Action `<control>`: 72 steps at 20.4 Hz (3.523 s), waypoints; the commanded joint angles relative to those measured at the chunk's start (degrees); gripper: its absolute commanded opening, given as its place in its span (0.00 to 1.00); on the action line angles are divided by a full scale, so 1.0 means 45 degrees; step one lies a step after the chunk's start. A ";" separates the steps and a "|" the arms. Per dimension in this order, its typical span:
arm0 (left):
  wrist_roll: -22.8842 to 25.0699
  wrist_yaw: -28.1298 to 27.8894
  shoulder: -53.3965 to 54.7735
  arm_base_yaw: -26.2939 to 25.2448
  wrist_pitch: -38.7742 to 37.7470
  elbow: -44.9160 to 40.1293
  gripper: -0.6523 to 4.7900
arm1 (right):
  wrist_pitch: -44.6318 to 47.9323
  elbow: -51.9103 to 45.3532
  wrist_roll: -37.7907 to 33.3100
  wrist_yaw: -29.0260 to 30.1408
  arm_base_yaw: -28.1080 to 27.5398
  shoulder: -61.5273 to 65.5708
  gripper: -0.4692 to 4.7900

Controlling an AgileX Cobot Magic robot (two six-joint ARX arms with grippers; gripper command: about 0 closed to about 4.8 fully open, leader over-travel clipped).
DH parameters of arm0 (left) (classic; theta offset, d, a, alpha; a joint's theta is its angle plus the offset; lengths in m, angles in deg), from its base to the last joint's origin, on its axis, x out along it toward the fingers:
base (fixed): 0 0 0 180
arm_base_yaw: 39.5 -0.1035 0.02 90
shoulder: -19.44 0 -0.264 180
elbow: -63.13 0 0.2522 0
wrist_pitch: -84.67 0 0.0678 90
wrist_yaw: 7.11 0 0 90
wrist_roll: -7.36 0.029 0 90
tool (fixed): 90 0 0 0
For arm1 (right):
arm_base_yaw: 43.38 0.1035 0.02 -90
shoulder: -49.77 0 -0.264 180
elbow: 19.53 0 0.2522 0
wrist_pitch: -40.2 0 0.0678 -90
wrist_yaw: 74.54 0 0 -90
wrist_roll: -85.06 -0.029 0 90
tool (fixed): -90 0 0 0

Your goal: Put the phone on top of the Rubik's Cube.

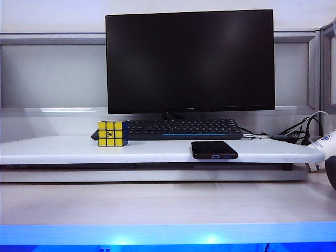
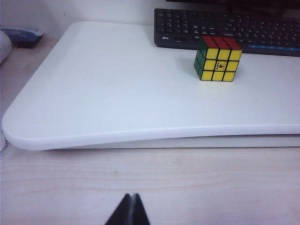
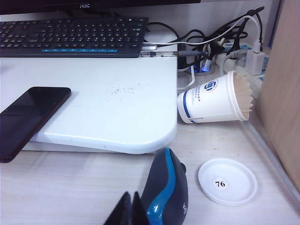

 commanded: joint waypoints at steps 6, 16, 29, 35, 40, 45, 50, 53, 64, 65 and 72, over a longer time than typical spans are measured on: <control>0.0049 0.0112 0.0005 -0.0010 -0.0228 -0.0044 0.11 | 0.0151 0.0019 0.0039 0.0010 0.0005 -0.0049 0.08; 0.0049 0.4420 0.0005 -0.0010 0.0121 -0.0010 0.11 | 0.0651 0.0019 -0.1005 0.1802 0.0024 -0.0049 0.29; 0.0049 0.6193 0.0005 -0.0010 0.0126 0.0024 0.11 | 0.2424 0.0078 -0.6533 0.4095 0.0024 0.0160 0.79; 0.0049 0.6543 0.0005 -0.0010 0.0131 0.0024 0.11 | 0.4362 0.0311 -0.7747 0.4784 0.0024 0.2914 0.79; 0.0053 0.6717 0.0005 -0.0010 0.0131 0.0024 0.11 | 0.6411 0.1122 -0.9068 0.6096 0.0029 0.6567 0.79; 0.0053 0.6717 0.0005 -0.0010 0.0131 0.0024 0.11 | 0.8145 0.3172 -0.9894 0.7597 0.0393 1.2060 0.81; 0.0053 0.6717 0.0005 -0.0010 0.0131 0.0024 0.11 | 1.0156 0.4075 -1.1244 0.7582 0.1588 1.6203 0.81; 0.0053 0.6717 0.0005 -0.0010 0.0131 0.0024 0.11 | 1.1351 0.4085 -1.1681 0.7577 0.1763 1.7821 0.81; 0.0073 0.6921 0.0005 -0.0010 0.0131 0.0024 0.11 | 1.3775 0.5231 -1.3362 0.7252 0.1768 2.1167 0.81; 0.0092 0.6989 0.0005 -0.0010 0.0131 0.0024 0.11 | 1.3780 0.5387 -1.3362 0.7257 0.1773 2.1240 0.81; 0.0092 0.6980 0.0005 -0.0010 0.0131 0.0024 0.11 | 1.3143 0.5838 -1.3702 0.7193 0.1948 2.1561 0.77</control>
